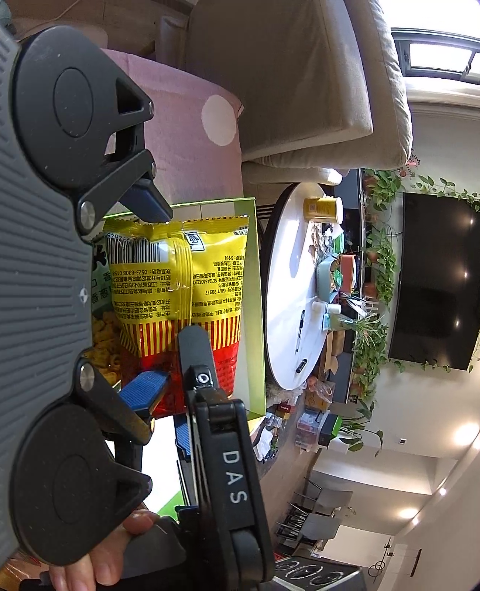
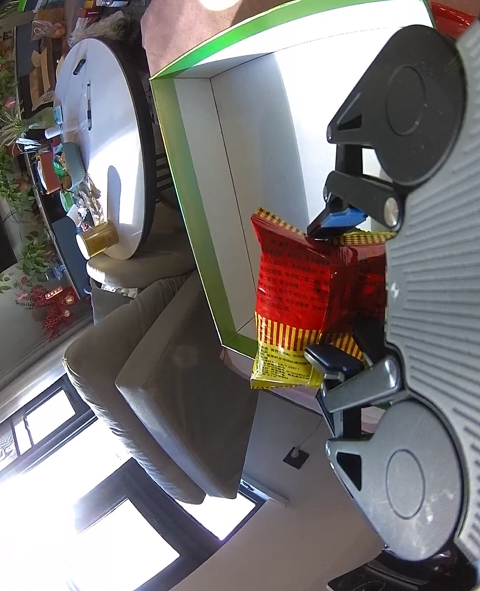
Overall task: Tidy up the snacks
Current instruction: 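Carry the striped bag with the right tool over the box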
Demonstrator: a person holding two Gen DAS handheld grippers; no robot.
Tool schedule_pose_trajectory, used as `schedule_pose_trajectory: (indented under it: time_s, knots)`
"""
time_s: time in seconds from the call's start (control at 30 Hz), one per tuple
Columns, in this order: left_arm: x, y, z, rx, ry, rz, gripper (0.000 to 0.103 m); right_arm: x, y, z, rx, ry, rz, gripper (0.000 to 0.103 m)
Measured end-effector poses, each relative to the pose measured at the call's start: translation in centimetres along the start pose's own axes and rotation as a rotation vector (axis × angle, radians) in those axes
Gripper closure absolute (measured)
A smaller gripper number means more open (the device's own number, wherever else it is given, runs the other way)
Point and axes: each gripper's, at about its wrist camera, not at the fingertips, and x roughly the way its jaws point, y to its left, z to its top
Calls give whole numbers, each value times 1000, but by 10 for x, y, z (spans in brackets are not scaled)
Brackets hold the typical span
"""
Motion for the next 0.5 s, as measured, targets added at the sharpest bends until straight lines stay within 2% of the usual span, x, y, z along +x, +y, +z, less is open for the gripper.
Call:
schedule_pose_trajectory:
  time_s: [0.2,0.5]
  knots:
    - [-10,5,3,-12,-23,37,17,-9,-1,4,-3,-33,-6,34]
    - [-16,2,4,6,-37,55,17,-20,-1,10,11,-66,-6,34]
